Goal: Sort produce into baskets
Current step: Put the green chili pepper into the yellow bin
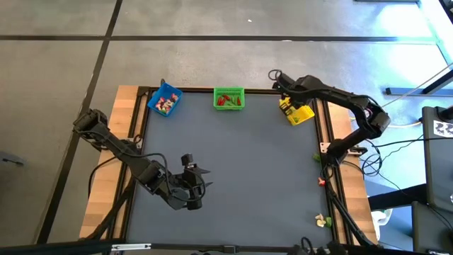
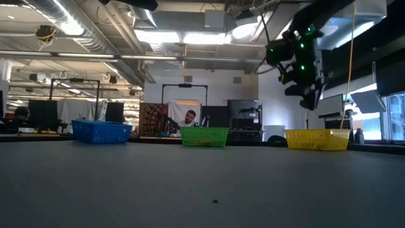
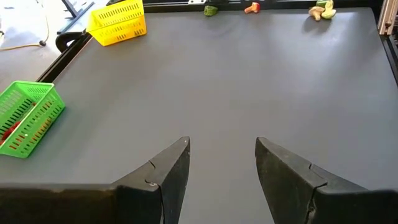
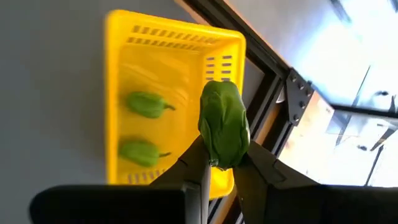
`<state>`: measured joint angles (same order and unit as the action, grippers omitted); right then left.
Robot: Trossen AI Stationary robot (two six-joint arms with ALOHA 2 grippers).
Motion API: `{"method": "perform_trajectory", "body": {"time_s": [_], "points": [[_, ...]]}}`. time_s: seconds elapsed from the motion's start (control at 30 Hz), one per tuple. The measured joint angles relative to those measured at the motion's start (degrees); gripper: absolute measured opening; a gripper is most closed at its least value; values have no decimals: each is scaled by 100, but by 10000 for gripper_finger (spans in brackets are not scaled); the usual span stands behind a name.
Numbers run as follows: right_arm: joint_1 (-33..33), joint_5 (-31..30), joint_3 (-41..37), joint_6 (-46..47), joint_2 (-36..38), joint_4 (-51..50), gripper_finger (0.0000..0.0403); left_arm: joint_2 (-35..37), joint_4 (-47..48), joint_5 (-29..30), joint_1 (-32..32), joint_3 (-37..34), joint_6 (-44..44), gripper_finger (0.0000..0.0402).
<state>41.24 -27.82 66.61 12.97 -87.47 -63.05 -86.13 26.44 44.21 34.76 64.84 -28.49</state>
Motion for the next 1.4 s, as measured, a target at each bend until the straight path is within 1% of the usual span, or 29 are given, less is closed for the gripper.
{"method": "perform_trajectory", "body": {"time_s": [0.2,0.33,0.4,0.63,0.77,1.03,1.17,1.27,1.4], "points": [[403,59,-682,0,-1,737,58,-2,-8,4,-4,-143,-27,178],[508,344,-1025,-18,-1,1084,58,-4,-8,7,-4,-230,-162,178],[507,389,-1152,-40,-1,1212,58,-4,0,4,-4,-243,-160,178],[494,649,-1491,-114,-1,1693,58,-4,-15,12,-66,-243,-157,178],[491,655,-1576,-115,-1,1702,58,-4,-15,17,-66,-243,-157,178],[491,931,-1786,-111,-1,1949,58,-4,-13,15,-66,-243,-155,178],[491,941,-1911,-120,-3,1979,59,-4,-11,15,-66,-243,-155,178],[491,939,-1949,-143,-3,1965,77,-4,-13,16,-66,-243,-126,178],[491,938,-1950,-145,-3,1977,126,-4,-11,15,-66,-243,-50,178]]}}
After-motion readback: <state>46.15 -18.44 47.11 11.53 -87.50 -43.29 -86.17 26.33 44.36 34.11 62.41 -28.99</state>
